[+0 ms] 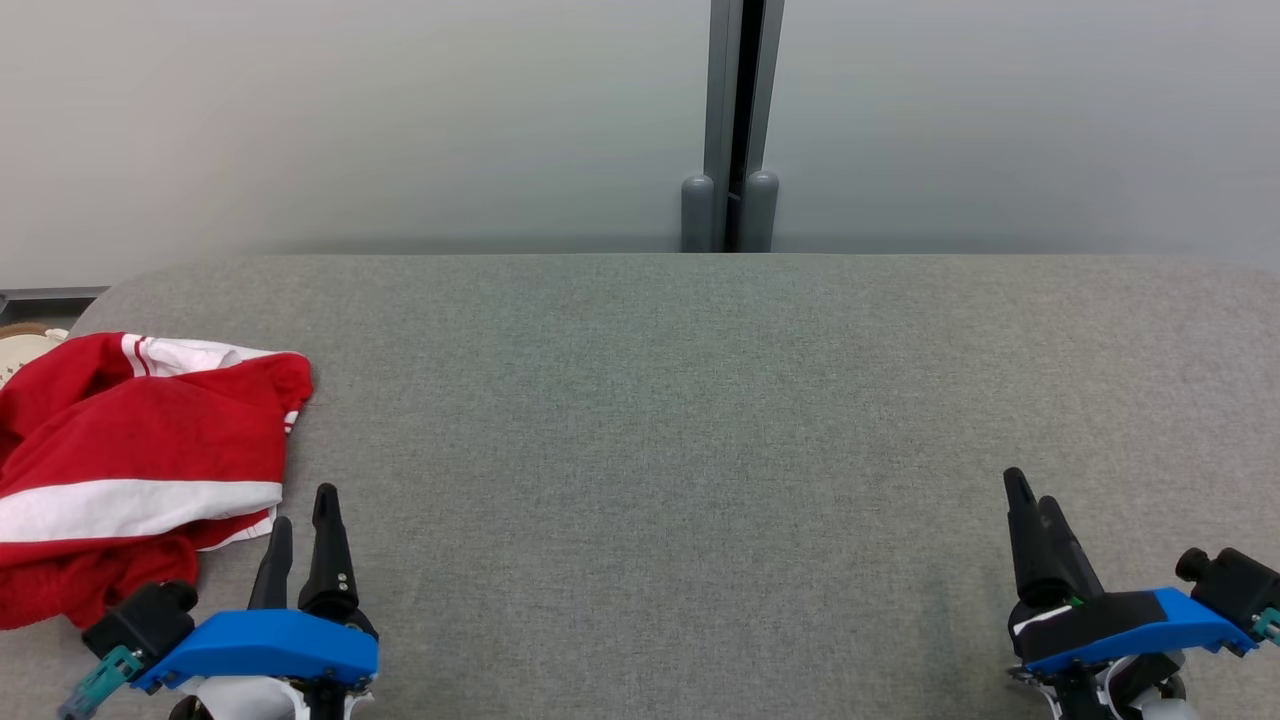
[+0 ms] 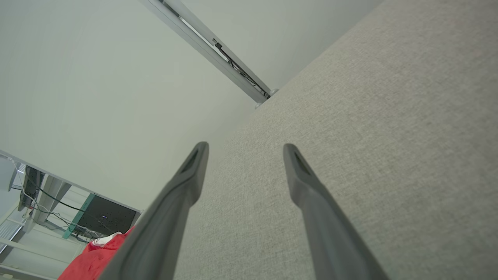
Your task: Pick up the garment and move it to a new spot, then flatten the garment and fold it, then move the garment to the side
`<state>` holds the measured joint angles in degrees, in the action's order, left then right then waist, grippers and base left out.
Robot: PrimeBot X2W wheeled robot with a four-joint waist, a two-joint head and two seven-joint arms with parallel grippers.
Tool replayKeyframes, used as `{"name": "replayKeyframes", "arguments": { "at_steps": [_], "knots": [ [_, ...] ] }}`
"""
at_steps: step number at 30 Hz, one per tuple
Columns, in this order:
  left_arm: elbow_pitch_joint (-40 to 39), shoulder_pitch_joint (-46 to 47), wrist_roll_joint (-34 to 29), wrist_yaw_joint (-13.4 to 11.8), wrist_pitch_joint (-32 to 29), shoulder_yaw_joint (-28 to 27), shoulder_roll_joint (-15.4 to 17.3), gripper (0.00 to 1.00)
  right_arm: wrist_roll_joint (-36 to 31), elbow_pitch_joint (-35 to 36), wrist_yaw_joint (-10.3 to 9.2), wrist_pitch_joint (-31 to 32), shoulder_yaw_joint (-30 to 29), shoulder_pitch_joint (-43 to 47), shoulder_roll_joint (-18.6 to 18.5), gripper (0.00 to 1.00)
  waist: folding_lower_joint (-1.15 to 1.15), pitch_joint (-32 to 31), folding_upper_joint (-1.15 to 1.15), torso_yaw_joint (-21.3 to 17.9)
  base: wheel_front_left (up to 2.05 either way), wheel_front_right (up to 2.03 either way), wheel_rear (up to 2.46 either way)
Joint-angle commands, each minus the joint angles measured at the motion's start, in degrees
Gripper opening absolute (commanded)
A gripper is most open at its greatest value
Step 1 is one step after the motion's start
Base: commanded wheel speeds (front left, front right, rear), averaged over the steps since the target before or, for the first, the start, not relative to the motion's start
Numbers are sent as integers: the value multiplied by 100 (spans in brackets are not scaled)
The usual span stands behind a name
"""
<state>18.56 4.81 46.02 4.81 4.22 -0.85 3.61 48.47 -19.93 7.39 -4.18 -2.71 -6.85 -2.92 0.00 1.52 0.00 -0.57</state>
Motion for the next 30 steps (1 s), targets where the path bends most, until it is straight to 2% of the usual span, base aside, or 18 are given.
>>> {"name": "replayKeyframes", "arguments": {
  "at_steps": [1,8,30],
  "knots": [
    [-37,137,-154,-20,42,36,60,100,-137,31,8,-44,13,-151,-14,100,0,0,0,0,0,0,0],
    [75,108,-785,-77,187,233,89,100,-787,-126,9,-189,85,-147,-9,100,0,-2,0,3,0,0,0],
    [296,-16,-2059,-245,518,452,42,100,-2187,-522,11,-525,201,-180,4,100,0,53,0,-62,0,0,0]
  ]
}}
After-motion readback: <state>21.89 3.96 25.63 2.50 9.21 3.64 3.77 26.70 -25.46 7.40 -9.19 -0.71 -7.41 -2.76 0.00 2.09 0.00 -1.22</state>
